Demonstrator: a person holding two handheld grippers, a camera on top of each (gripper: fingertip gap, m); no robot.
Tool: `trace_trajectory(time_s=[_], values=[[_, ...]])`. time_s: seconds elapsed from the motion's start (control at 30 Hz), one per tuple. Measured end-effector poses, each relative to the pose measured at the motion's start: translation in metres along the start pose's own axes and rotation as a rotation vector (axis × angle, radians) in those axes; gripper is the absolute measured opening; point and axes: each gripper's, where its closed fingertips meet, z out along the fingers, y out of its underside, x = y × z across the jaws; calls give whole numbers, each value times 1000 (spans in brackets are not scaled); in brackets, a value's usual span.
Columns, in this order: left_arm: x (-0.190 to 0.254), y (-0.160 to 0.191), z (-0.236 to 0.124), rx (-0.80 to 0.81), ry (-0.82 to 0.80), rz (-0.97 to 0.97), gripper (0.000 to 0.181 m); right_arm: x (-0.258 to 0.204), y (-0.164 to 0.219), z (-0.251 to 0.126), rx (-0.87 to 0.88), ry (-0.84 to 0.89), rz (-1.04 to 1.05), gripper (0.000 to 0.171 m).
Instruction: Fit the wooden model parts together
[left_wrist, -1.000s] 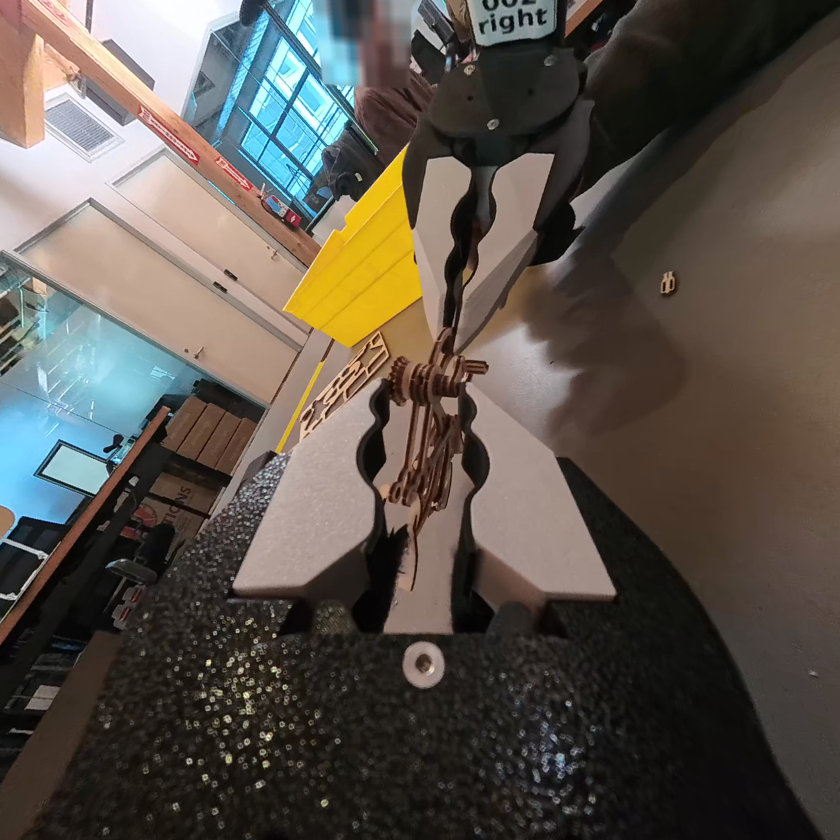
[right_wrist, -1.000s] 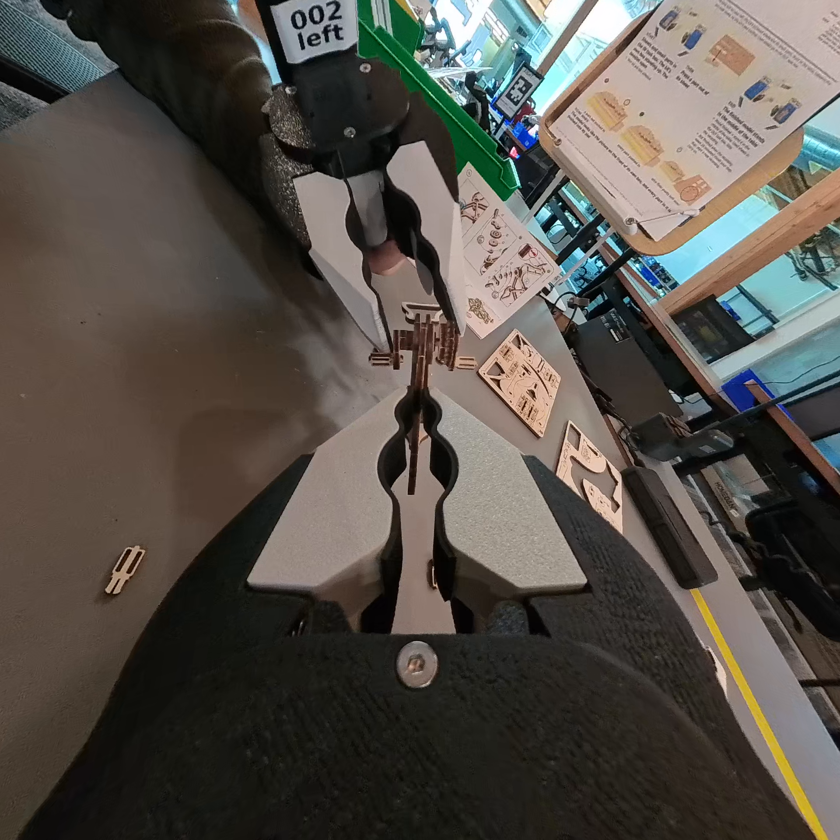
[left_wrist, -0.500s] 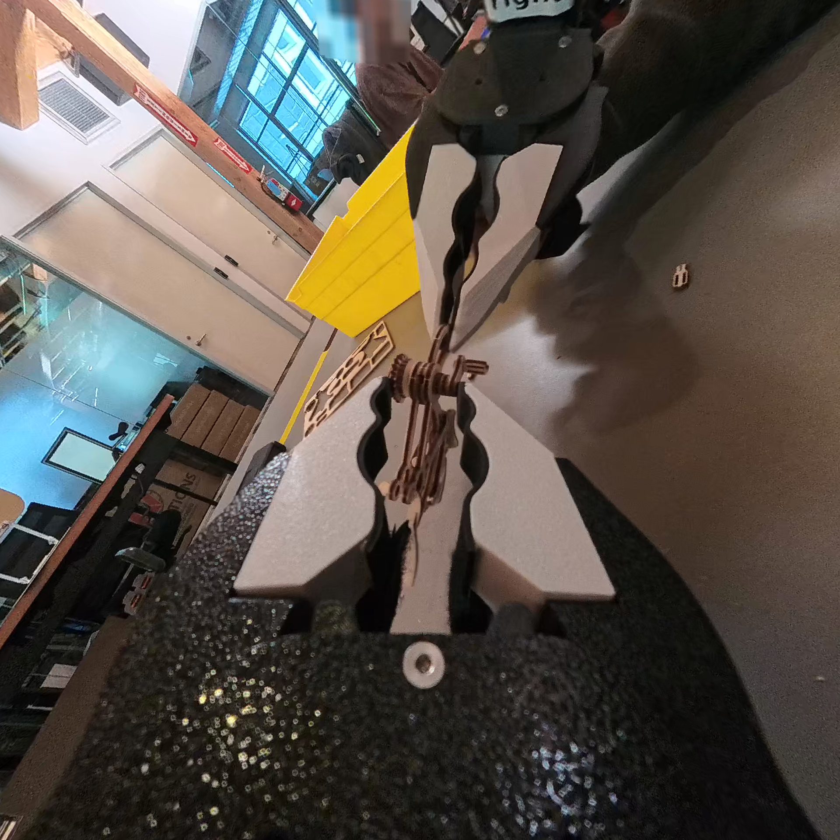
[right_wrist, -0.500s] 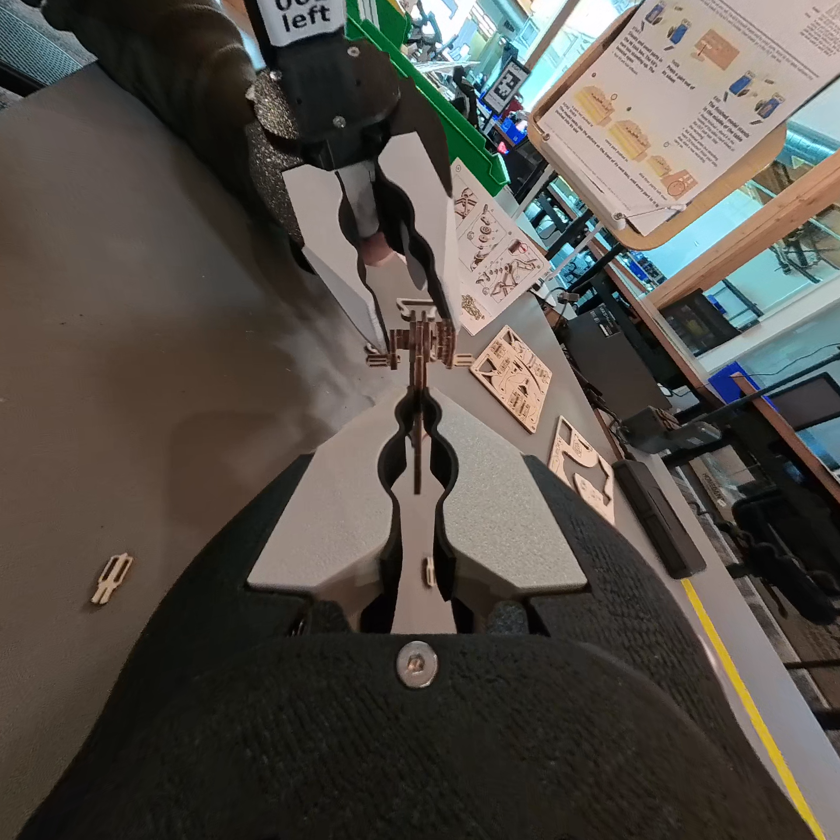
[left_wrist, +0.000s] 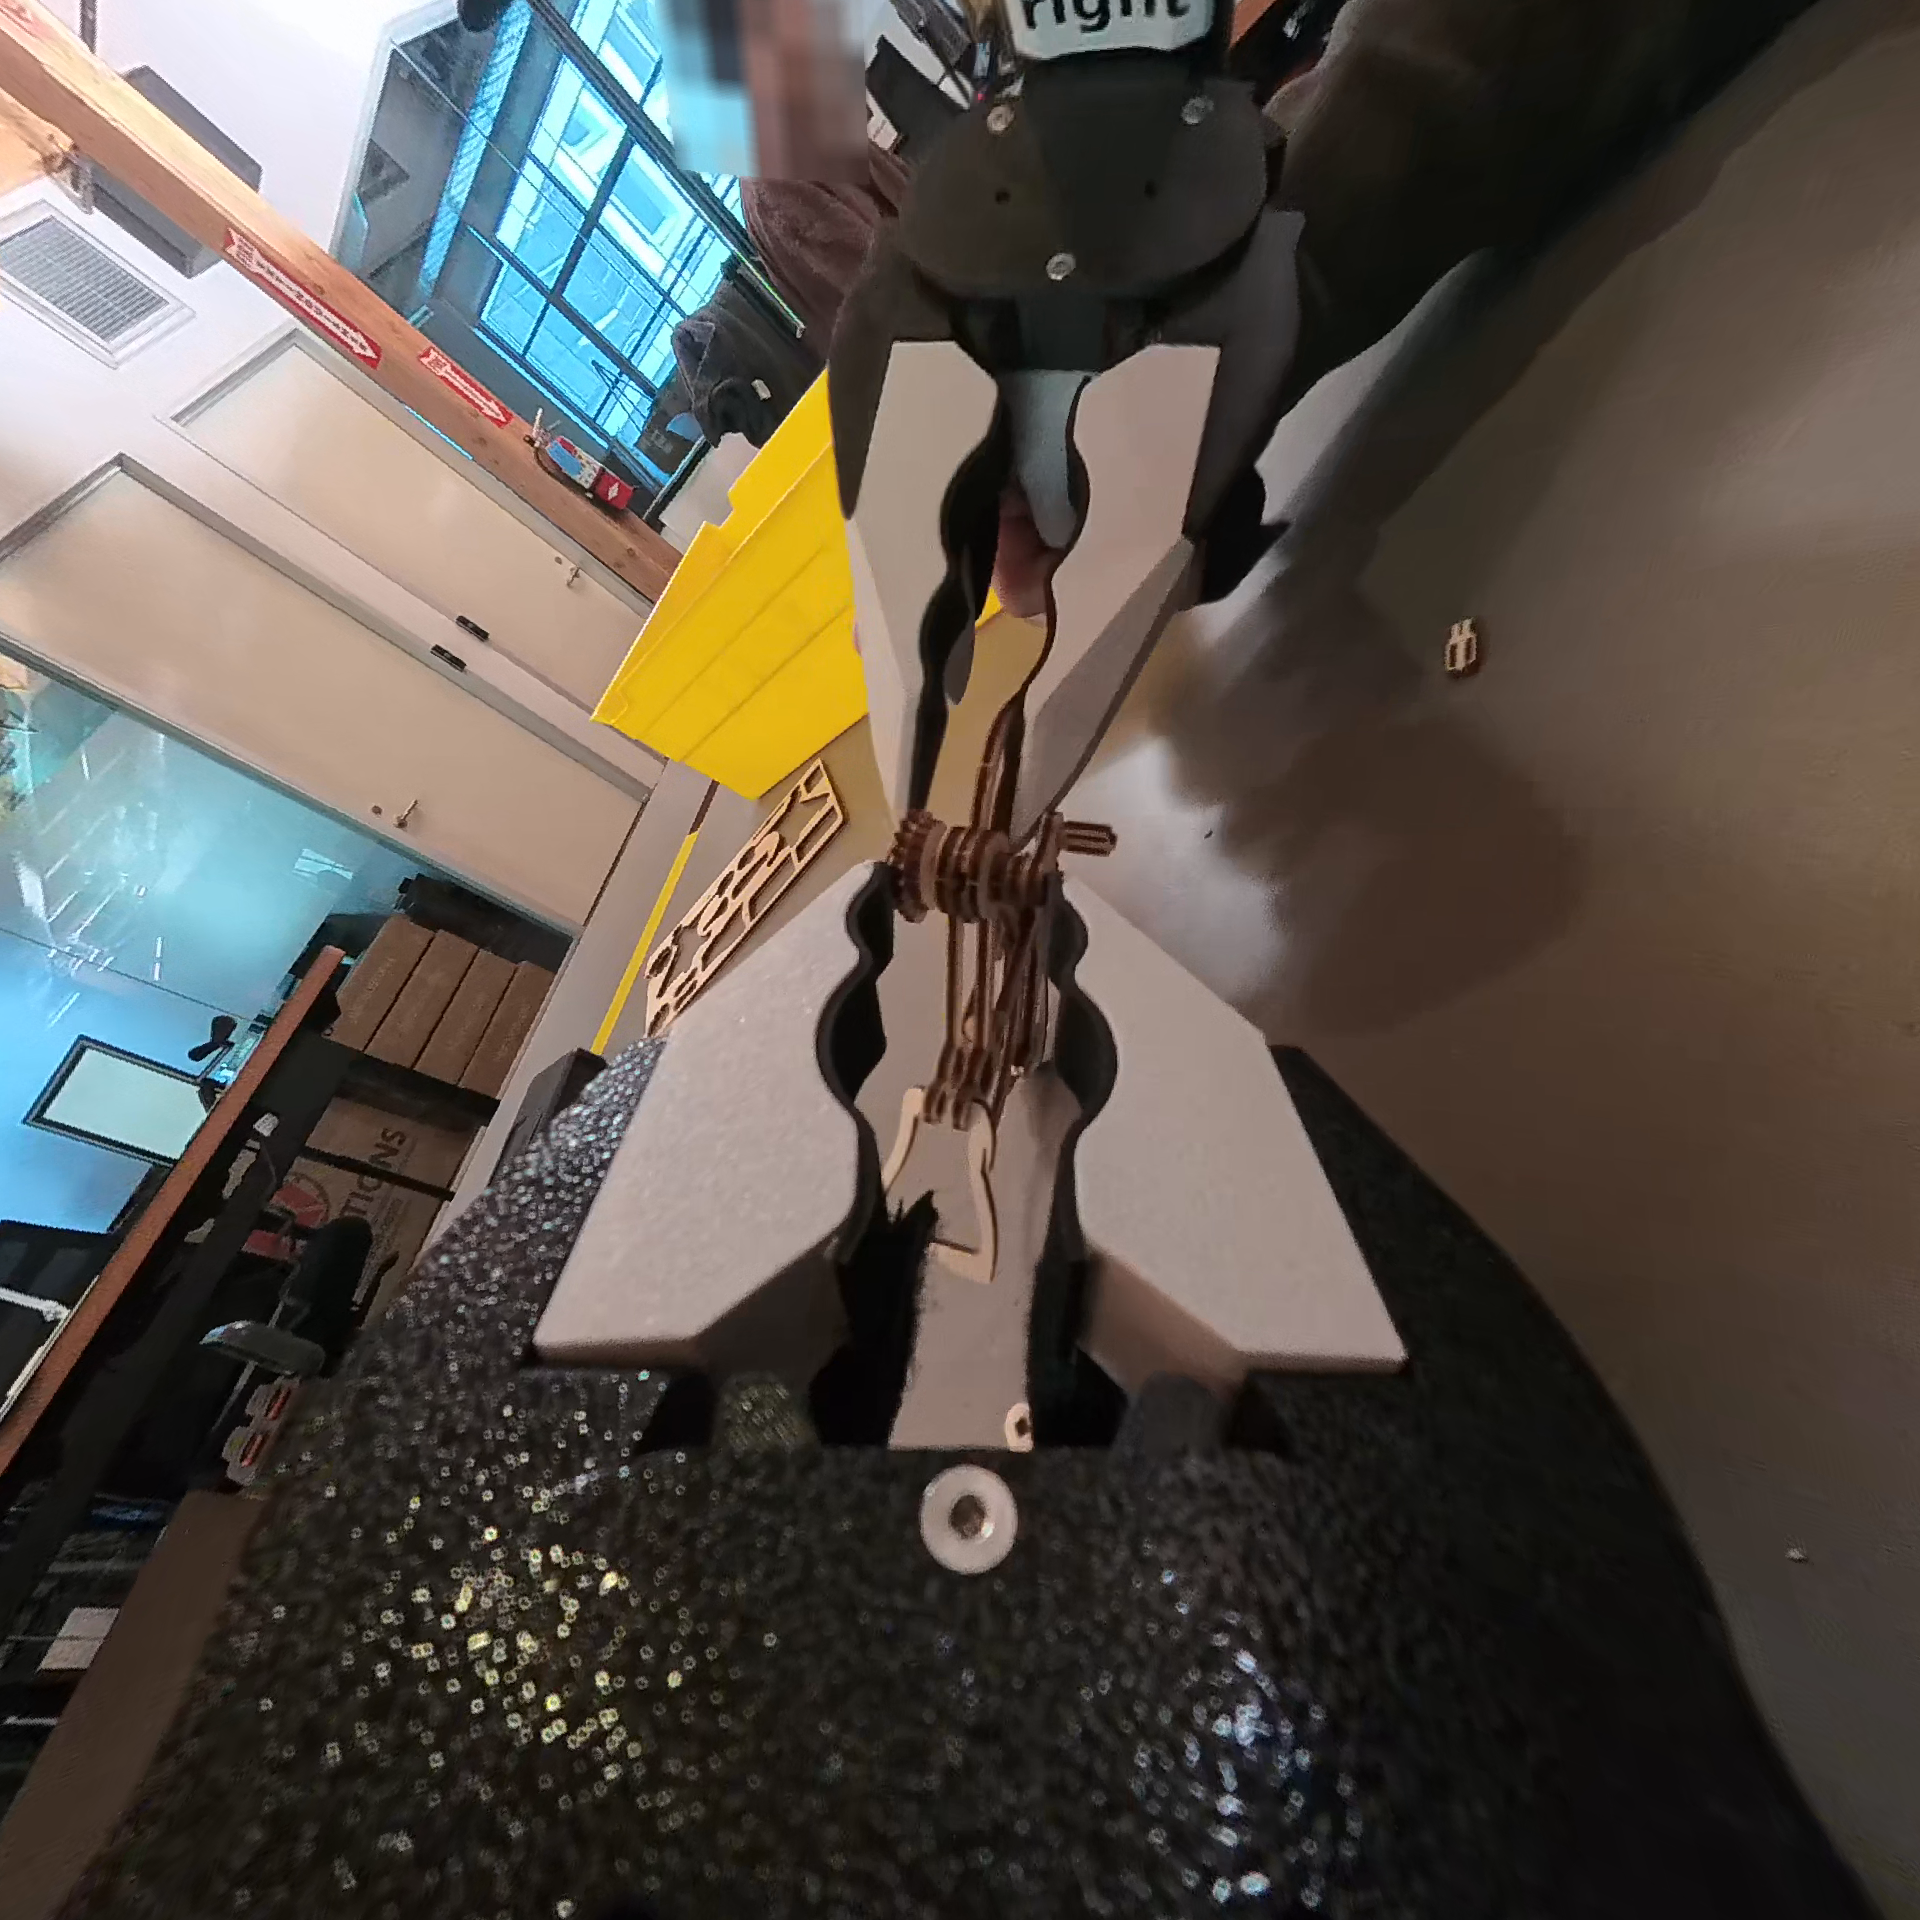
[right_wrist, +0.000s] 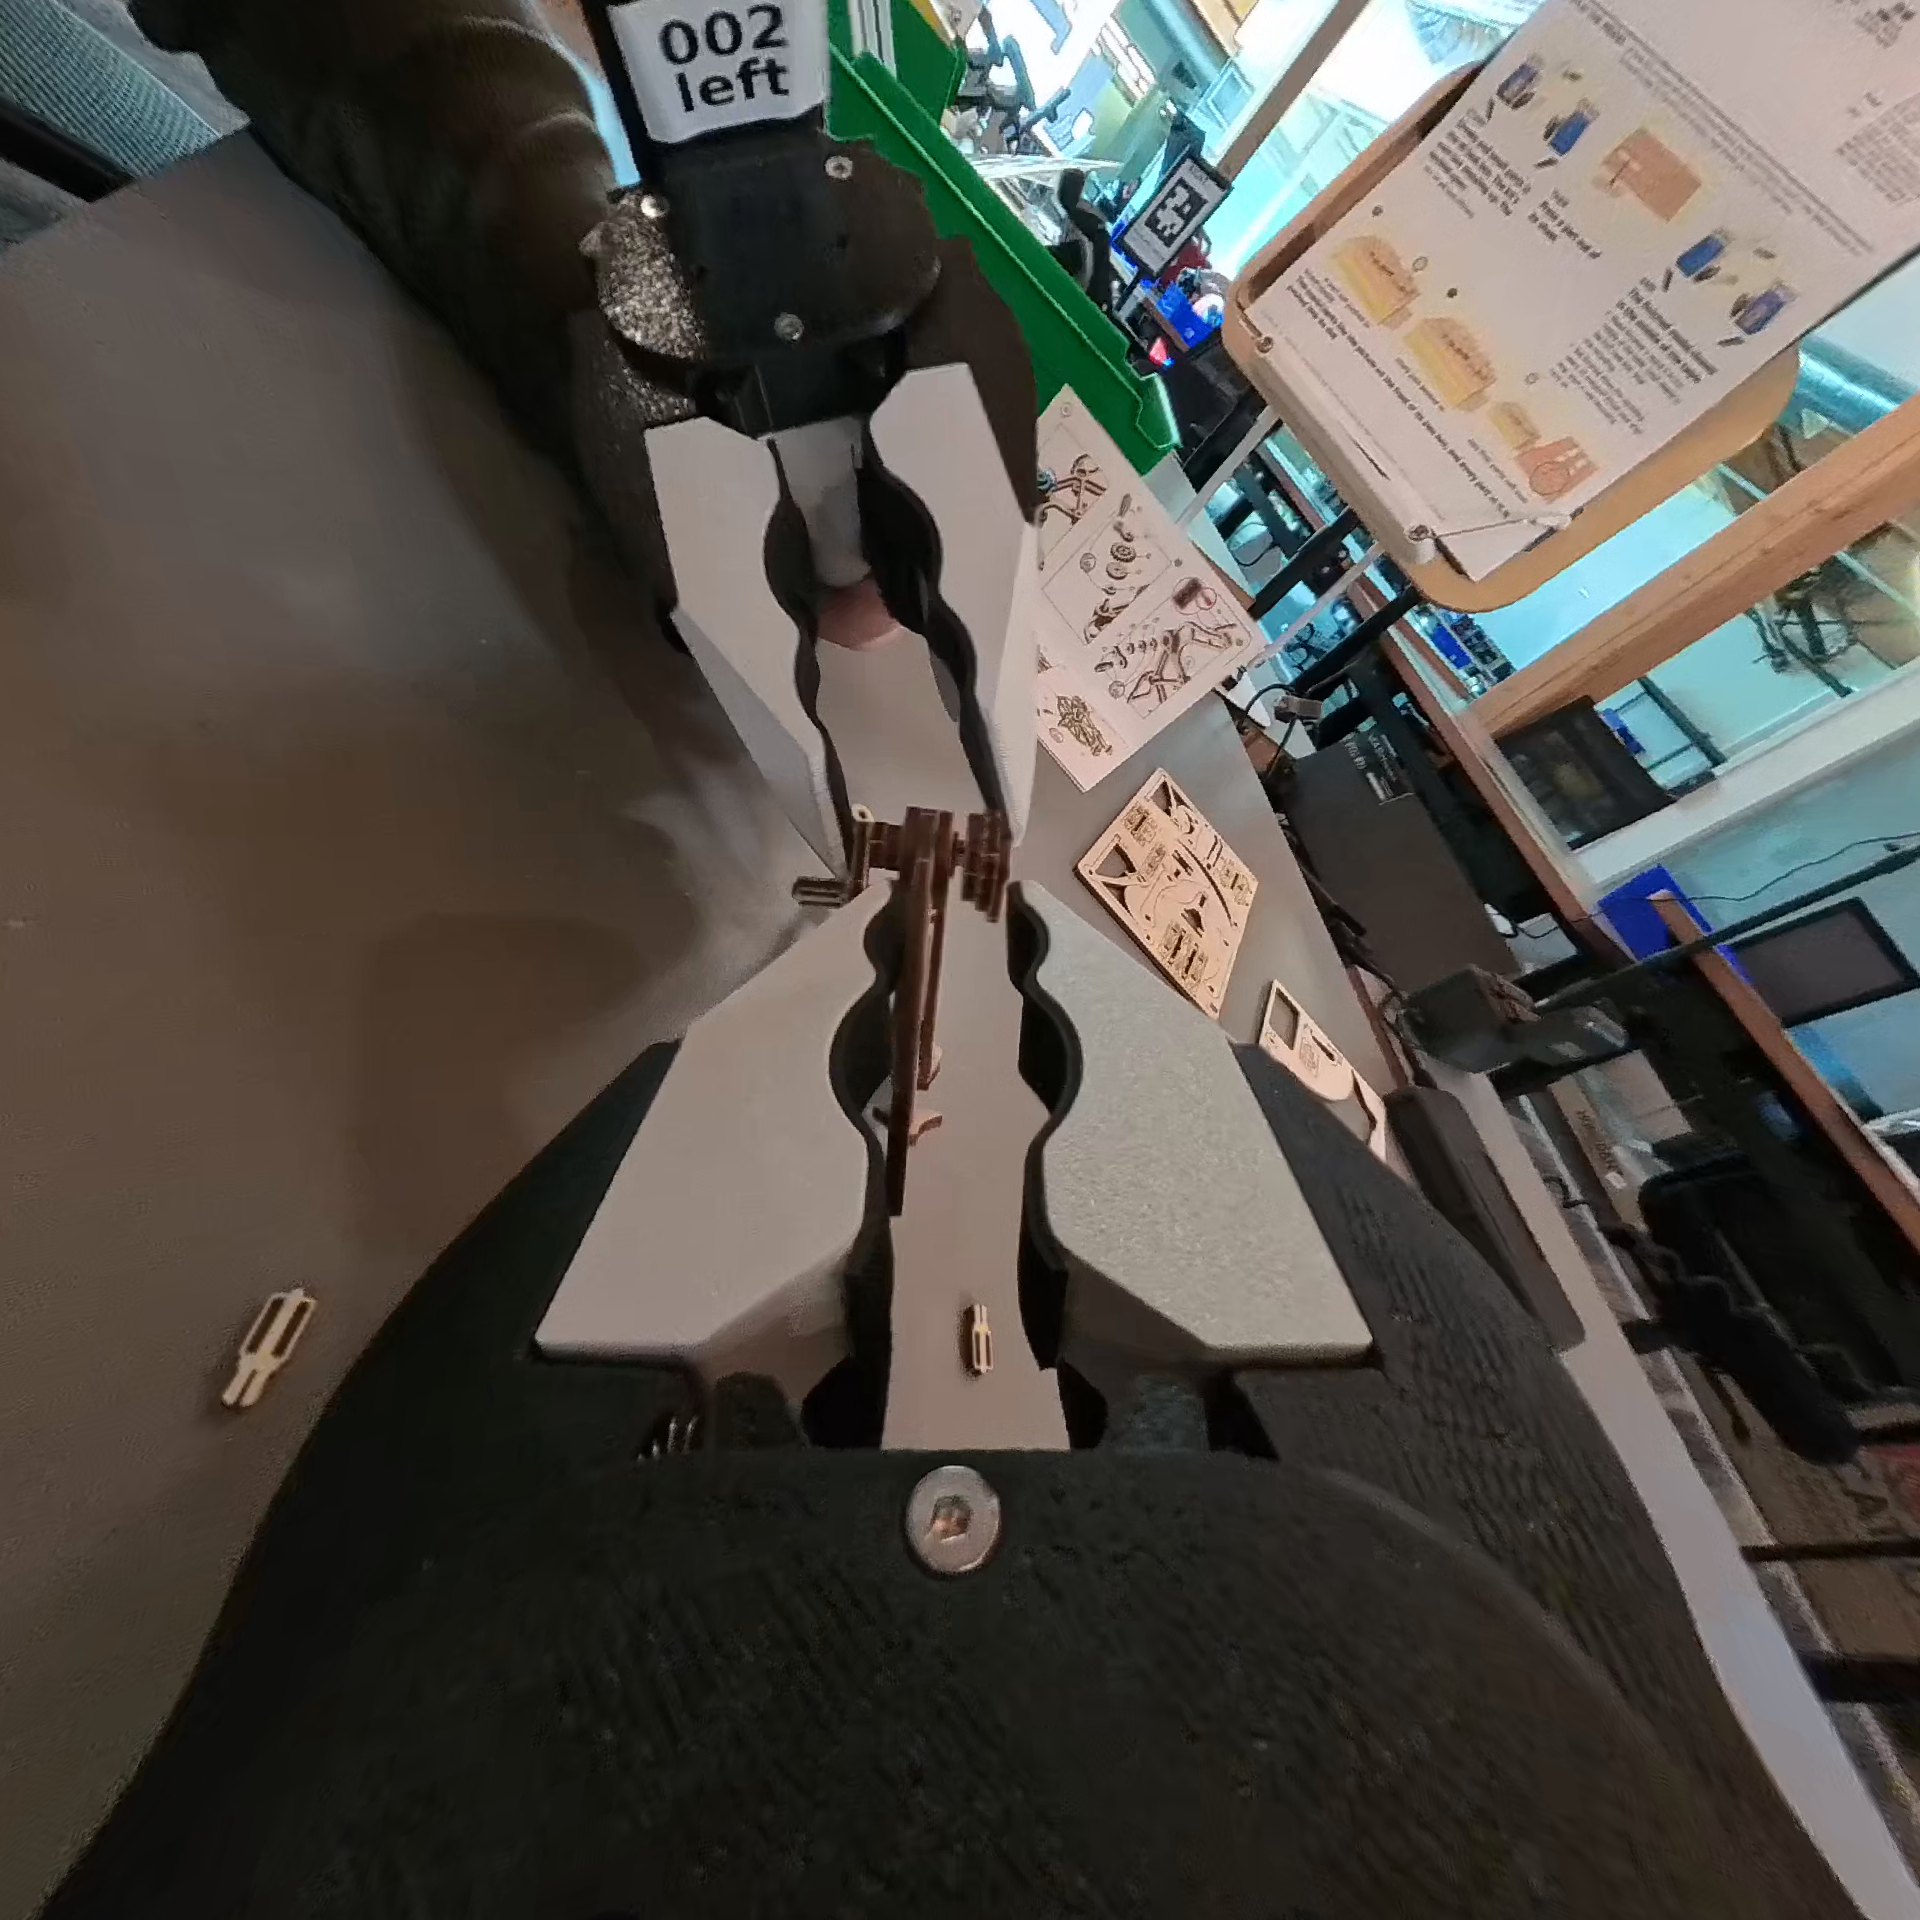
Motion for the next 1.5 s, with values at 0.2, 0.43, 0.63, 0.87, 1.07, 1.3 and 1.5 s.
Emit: trace_trajectory(time_s=[0.2, 0.43, 0.63, 0.87, 1.07, 1.3, 1.5], values=[[-1, 0, 0, 2, 2, -10, 27, 1, -1, 0, 7, 25, -35, 16], [0, 0, 0, 1, 4, -5, 27, -1, -2, 0, 17, 8, -33, 15], [1, 1, 1, 0, 8, -4, 27, -1, -2, 0, 21, 7, -32, 15], [1, 1, 1, 0, 8, -4, 27, -1, -2, 0, 23, 11, -48, 14], [1, 2, 2, -6, 9, 2, 27, -2, -1, 1, 19, 12, -48, 14], [1, 4, 2, -23, 7, 4, 27, 0, 1, 3, -3, 15, -23, 11], [0, 6, 2, -43, -4, 12, 27, 0, 2, 4, -28, 36, -39, 10]])
